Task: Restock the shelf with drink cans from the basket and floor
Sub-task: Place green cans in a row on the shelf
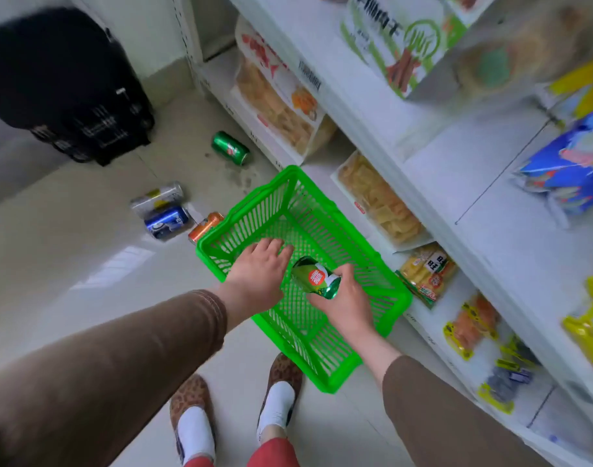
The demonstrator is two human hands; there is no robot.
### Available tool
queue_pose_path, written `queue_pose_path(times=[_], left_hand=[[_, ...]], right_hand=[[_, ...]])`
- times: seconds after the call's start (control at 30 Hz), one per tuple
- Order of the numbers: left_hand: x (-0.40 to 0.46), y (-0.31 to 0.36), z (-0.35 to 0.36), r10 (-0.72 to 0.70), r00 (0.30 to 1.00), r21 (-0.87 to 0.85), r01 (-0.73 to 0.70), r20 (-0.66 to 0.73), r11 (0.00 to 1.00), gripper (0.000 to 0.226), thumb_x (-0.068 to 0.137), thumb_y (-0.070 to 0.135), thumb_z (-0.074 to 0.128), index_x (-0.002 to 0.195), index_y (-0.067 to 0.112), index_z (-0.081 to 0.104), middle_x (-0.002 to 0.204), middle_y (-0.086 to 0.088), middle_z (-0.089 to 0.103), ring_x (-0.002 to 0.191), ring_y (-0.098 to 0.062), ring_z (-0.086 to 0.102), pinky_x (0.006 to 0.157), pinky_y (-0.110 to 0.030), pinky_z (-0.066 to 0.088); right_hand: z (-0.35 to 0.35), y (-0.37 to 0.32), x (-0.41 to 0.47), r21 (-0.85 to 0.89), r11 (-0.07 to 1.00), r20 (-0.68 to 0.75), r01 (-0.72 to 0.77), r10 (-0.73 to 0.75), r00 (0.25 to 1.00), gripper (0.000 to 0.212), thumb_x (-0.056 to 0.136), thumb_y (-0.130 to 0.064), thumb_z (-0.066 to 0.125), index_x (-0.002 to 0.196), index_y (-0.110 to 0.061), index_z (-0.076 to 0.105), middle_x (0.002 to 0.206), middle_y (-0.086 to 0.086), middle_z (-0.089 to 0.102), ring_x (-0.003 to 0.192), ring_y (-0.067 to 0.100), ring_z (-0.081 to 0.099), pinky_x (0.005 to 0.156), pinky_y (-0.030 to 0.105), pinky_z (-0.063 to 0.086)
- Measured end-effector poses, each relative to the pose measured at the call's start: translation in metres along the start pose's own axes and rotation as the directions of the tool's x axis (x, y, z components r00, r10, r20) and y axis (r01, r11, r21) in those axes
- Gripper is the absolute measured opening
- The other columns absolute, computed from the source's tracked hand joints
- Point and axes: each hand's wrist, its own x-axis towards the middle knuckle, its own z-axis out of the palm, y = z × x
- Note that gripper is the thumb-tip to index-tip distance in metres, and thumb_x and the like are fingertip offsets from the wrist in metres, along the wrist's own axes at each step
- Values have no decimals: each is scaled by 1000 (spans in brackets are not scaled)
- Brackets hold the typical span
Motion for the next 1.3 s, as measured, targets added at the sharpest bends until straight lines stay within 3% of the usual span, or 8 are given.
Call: queue_pose_path(times=[0.13,0.23,0.4,0.53,0.63,0.87,1.03,1.3], left_hand=[[-63,10,-117,-1,997,-15,-1,-83,1000,100,79,47,71,155,16,12,156,-11,23,144,-28,22,115,-40,24],[-115,20,-209,16,983,-33,-23,-181,999,104,75,51,73,154,16,14,154,-10,27,143,-28,25,113,-39,28],[-190,41,-346,106,917,-7,-117,-383,993,106,69,49,78,152,12,23,148,-13,35,137,-30,33,111,-40,32],[-225,60,-429,182,857,47,-182,-483,982,108,70,51,78,153,14,21,149,-10,33,138,-28,32,109,-40,34],[-233,80,-479,226,812,77,-220,-538,973,107,70,50,78,152,14,21,149,-8,33,137,-28,32,108,-38,33],[-201,127,-551,272,789,118,-249,-551,961,106,75,51,75,153,16,13,151,-8,30,138,-28,29,111,-41,33],[-163,152,-571,269,810,115,-246,-521,962,107,75,51,75,154,15,12,152,-8,29,138,-29,29,112,-41,34],[-123,165,-581,285,836,120,-260,-469,958,108,77,51,75,155,17,10,156,-9,25,141,-29,26,115,-41,31]], right_hand=[[-116,-82,-59,-24,989,-93,144,-146,985,66,68,-50,84,114,-25,43,108,3,66,97,28,63,74,37,49],[-201,-139,-110,-54,969,-167,242,-248,954,69,70,-55,81,124,-30,47,118,-1,60,110,24,56,87,37,47],[-328,-218,-191,-85,917,-262,390,-398,879,70,74,-53,79,133,-39,44,120,-5,54,115,20,52,93,37,46],[-416,-264,-241,-59,894,-368,444,-433,823,80,72,-39,85,136,-26,38,131,-1,53,119,19,50,92,31,41],[-477,-283,-261,-80,876,-413,475,-463,784,74,72,-27,87,131,-19,43,125,3,53,116,24,50,94,34,41],[-572,-281,-242,-117,876,-383,469,-475,792,71,75,-21,86,133,-33,47,131,1,43,120,20,49,106,34,40],[-610,-265,-203,-178,887,-311,425,-461,831,72,78,-20,84,138,-32,45,144,0,40,129,19,45,107,32,38],[-630,-251,-154,-217,875,-242,432,-477,845,74,79,-15,83,137,-25,38,146,0,40,129,20,46,105,36,42]])
